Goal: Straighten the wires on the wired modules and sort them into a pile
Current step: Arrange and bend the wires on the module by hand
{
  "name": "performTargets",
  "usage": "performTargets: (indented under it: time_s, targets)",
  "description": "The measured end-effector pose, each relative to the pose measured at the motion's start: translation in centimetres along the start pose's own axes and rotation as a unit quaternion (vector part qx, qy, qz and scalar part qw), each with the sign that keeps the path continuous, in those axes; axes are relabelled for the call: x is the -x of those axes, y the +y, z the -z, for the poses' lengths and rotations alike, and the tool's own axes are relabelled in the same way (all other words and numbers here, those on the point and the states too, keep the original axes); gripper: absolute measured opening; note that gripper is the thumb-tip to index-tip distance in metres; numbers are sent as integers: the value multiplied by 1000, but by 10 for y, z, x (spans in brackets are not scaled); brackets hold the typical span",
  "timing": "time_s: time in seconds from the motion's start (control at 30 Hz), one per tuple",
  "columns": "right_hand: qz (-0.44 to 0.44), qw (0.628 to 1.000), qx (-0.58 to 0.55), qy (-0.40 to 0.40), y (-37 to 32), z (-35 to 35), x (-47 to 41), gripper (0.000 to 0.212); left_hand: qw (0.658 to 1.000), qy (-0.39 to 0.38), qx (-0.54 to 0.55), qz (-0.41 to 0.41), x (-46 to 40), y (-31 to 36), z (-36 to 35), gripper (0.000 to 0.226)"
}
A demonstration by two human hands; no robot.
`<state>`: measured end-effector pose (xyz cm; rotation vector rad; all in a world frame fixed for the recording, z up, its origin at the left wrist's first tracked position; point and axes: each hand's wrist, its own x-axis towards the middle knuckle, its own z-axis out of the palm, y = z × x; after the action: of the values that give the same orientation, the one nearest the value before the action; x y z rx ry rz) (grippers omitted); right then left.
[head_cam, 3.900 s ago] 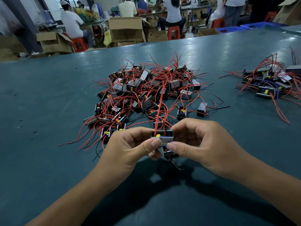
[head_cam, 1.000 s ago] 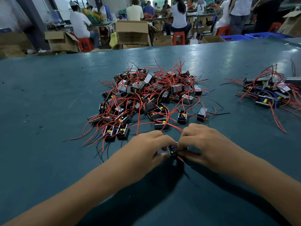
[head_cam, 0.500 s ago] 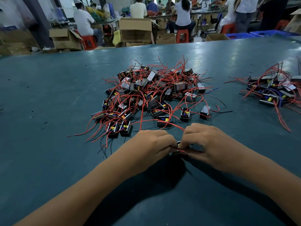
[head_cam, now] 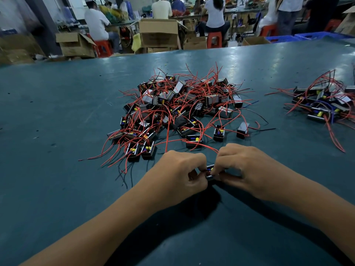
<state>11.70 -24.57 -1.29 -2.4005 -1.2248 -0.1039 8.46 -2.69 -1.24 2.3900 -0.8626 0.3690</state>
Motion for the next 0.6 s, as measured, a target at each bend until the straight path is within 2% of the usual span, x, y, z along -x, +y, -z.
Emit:
performTargets:
  time_s: [0.2, 0.4, 0.6]
  targets:
    - [5, 1000, 12, -6, -3, -1, -1, 4, 994, 76, 6, 76, 0, 2, -3, 11]
    - [2, 1000, 19, -4, -6, 1, 0, 5, 988, 128, -9, 85, 1, 6, -1, 18]
    - [3, 998, 60, -15, -11, 2, -1, 10, 988, 114, 17, 99, 1, 3, -7, 18]
